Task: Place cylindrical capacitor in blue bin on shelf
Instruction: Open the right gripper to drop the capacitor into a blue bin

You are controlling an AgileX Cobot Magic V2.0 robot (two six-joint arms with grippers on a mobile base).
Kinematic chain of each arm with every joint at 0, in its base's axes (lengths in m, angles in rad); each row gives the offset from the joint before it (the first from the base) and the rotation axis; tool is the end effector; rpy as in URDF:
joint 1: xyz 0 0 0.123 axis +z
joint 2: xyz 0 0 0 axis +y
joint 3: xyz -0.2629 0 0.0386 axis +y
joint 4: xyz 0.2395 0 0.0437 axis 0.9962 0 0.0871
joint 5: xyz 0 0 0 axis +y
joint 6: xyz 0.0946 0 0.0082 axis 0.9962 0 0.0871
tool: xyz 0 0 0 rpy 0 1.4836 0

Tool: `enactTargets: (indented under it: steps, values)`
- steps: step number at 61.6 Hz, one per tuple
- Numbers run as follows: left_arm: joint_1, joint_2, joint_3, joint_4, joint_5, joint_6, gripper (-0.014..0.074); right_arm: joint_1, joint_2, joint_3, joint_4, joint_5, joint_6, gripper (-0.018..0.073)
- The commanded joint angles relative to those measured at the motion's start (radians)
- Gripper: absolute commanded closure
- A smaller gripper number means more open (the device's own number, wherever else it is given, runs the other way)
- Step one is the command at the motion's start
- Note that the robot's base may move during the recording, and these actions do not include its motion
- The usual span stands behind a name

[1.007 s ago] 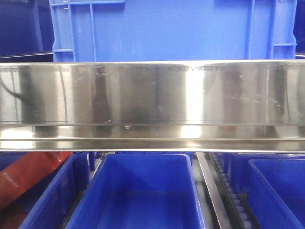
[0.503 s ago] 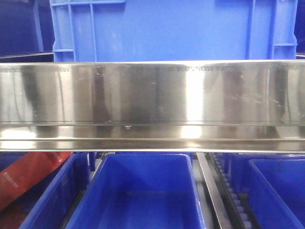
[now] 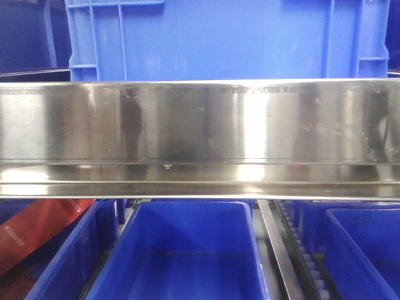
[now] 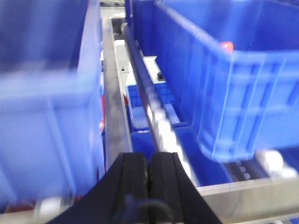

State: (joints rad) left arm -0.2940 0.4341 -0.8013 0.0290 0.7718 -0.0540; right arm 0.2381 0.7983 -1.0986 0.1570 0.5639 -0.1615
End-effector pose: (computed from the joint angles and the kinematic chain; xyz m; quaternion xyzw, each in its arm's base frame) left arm 0.0730 -0.0201 0.3657 0.0994 0.8038 -0.0875 0.5800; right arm 0.1471 0.0439 0.4347 -0.1283 0.7538 0.0991 0.6368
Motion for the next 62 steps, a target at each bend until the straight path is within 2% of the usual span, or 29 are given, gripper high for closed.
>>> enactTargets:
  steps: [1, 15, 28, 46, 62]
  values:
    - [0.003, -0.026, 0.014, -0.017, -0.025, -0.009, 0.0707, 0.047, 0.103, -0.122, -0.008, -0.008, -0.024, 0.0721]
    - [0.003, -0.028, 0.014, -0.023, -0.023, -0.009, 0.0707, 0.174, 0.424, -0.459, -0.009, 0.102, -0.032, 0.0721]
    - [0.003, -0.028, 0.014, -0.023, -0.023, -0.009, 0.0707, 0.243, 0.695, -0.663, -0.009, 0.209, -0.032, 0.0721]
    - [0.003, -0.028, 0.014, -0.029, -0.006, -0.009, 0.0707, 0.245, 0.924, -0.727, 0.003, 0.238, -0.032, 0.0721]
    - [0.003, -0.028, 0.014, -0.029, 0.003, -0.009, 0.0707, 0.243, 0.974, -0.728, 0.003, 0.256, -0.032, 0.0721]
